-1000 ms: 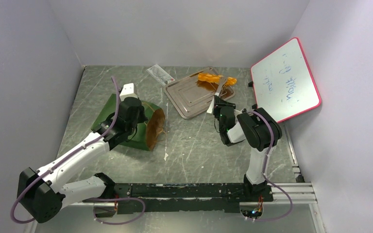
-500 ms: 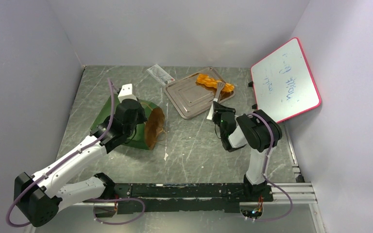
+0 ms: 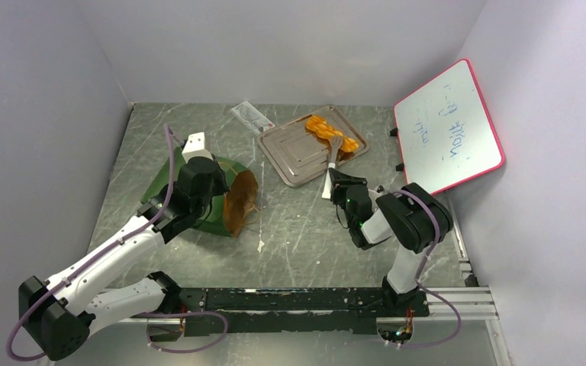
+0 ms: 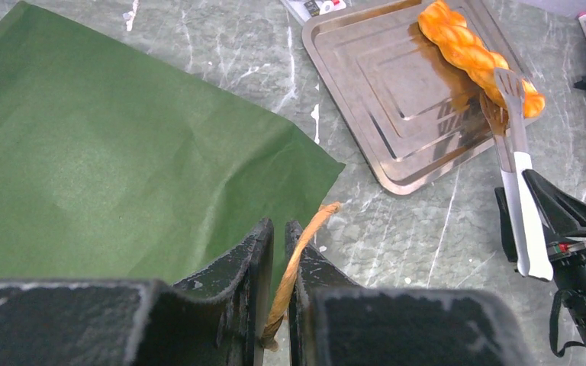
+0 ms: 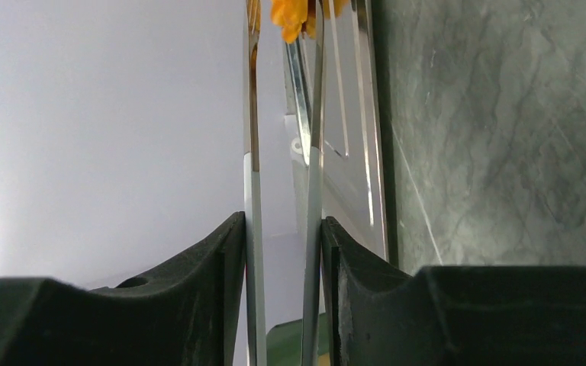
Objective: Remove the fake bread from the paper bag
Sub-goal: Place the fake bread in the container.
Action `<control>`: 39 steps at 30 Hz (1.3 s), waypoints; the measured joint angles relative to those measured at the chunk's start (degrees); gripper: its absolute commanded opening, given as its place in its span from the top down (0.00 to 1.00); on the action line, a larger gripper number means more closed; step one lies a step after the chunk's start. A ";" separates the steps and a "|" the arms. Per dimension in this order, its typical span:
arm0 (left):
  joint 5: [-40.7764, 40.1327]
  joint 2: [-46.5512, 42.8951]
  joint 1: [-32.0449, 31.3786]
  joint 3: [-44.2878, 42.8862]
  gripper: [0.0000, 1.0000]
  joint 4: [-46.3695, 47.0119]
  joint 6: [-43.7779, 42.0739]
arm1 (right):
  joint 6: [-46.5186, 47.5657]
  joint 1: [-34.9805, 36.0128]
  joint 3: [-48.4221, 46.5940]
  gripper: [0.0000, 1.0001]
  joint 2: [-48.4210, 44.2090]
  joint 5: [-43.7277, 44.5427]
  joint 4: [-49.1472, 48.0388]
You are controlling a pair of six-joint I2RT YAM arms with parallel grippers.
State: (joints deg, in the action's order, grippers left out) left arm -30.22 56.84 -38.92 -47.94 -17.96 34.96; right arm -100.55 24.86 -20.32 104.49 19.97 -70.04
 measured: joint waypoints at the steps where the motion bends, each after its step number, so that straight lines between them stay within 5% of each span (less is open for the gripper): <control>1: 0.00 -0.13 0.00 0.00 0.93 -0.11 0.00 | -0.02 0.22 0.57 0.63 -1.01 -0.11 0.70; 39: -0.09 -0.48 -0.31 0.00 0.93 -2.47 -0.02 | 4.79 1.14 9.66 0.61 -40.19 7.32 32.83</control>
State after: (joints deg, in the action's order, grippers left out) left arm -30.30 56.36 -39.22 -47.94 -20.43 34.94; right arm -95.77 26.00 -10.66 64.29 27.29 -37.21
